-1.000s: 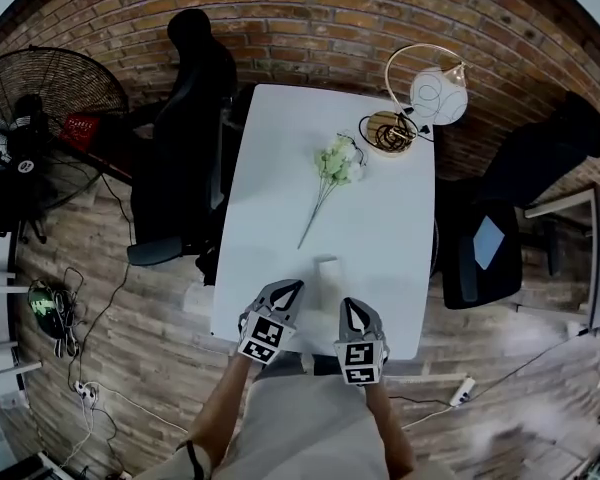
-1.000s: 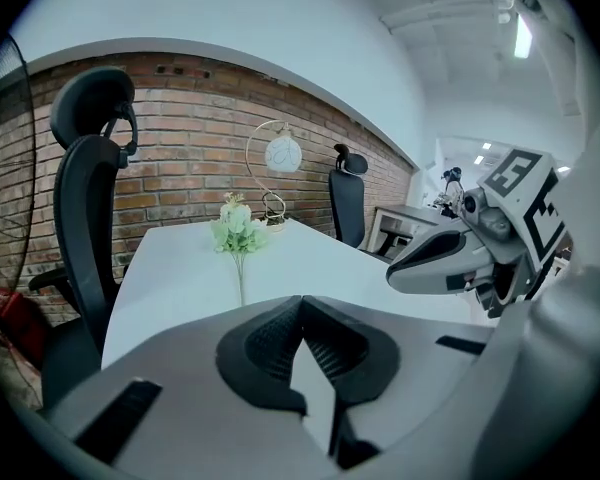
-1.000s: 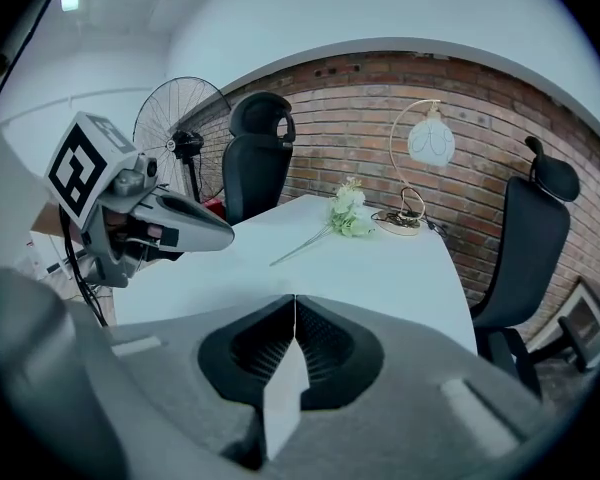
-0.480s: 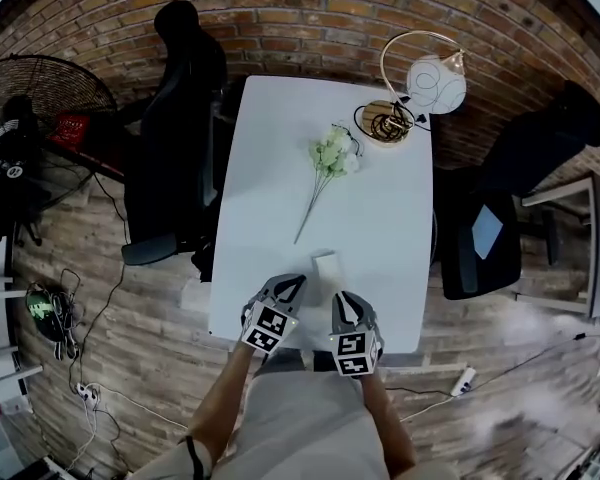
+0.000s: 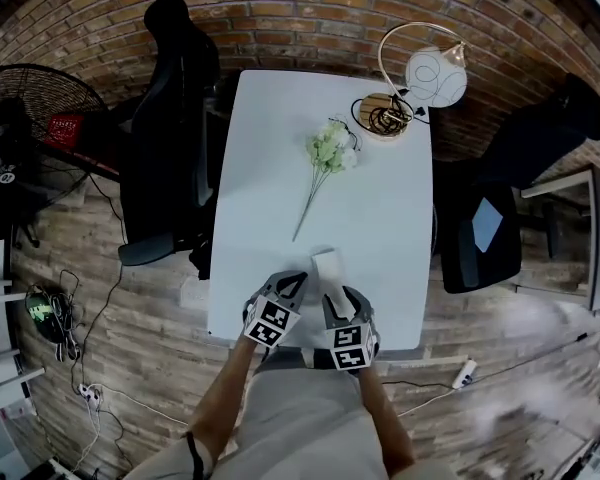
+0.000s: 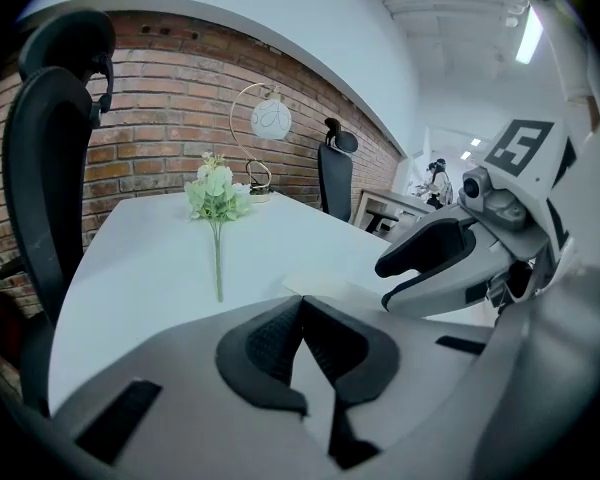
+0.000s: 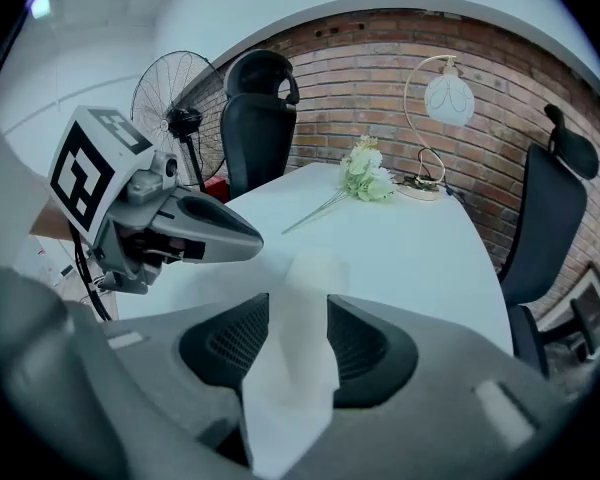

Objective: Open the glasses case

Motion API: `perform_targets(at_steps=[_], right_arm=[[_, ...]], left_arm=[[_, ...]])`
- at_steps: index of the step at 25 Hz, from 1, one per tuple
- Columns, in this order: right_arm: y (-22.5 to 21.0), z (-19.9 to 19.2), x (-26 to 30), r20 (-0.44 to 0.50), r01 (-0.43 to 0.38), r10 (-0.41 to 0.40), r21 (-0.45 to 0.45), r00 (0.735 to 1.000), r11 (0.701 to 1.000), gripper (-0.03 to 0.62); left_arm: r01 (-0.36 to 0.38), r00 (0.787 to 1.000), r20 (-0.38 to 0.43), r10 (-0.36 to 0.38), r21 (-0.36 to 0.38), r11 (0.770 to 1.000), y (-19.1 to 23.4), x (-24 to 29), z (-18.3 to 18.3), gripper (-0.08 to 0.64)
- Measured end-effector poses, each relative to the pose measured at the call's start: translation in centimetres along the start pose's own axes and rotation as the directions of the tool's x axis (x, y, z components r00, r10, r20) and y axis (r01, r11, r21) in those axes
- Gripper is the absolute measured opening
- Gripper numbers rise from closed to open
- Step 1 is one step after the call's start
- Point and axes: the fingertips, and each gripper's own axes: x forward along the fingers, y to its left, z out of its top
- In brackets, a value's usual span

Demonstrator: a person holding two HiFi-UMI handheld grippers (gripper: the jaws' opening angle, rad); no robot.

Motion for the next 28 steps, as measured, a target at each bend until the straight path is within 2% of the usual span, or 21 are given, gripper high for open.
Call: perform_targets(at_steps=[9, 17, 23, 28], right_arm=[[0.4, -0.8, 1.4, -0.033, -0.023, 0.024, 0.039, 0.999, 0.999, 0.268], [0.5, -1.9, 2.8, -0.100, -0.008, 0.012, 0.038, 0.995, 0.999, 0.345], [0.2, -2.9, 3.7, -0.139, 0.019, -0.010, 0.065, 0.990, 0.998, 0.351], [0.4, -3.4, 3.9, -0.156, 0.000, 0.015, 0.095, 0.988, 0.996, 0.345]], left_arm=[[0.022, 1.000, -0.021, -0.022, 0.004, 1.000, 0.1, 1.1, -0.3, 0.006], [0.039, 0.998, -0.044, -0.038, 0.018, 0.999, -0.1, 1.9, -0.6, 0.005], [0.048, 0.997, -0.055, -0.046, 0.029, 0.998, -0.2, 2.3, -1.0, 0.006], [0.054, 0.997, -0.064, -0.053, 0.028, 0.998, -0.4, 2.5, -1.2, 0.005]])
